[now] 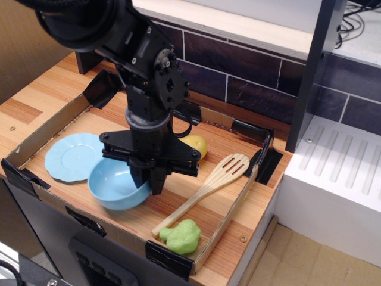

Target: Take bowl off plate

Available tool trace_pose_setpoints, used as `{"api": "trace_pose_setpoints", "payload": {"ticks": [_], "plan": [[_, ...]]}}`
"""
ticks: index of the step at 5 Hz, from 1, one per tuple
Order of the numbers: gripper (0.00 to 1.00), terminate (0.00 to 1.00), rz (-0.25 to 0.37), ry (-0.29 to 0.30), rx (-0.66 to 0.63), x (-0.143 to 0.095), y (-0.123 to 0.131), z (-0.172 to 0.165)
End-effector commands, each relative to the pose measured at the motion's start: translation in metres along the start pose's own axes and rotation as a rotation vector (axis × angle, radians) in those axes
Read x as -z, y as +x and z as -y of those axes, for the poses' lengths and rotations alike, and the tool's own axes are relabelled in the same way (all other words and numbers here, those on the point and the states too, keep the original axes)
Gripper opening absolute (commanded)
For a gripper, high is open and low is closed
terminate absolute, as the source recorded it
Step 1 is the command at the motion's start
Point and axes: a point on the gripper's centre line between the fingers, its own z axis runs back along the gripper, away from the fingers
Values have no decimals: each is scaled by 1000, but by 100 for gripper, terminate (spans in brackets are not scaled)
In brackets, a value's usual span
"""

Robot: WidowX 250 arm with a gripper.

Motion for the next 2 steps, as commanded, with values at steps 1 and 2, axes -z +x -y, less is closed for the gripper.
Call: {"api": "trace_pose_setpoints", "payload": {"ticks": [1,2], "plan": [[100,0,45,-82,-8,-20,8,1],[100,0,64,-81,-14,-36,12,0]]}}
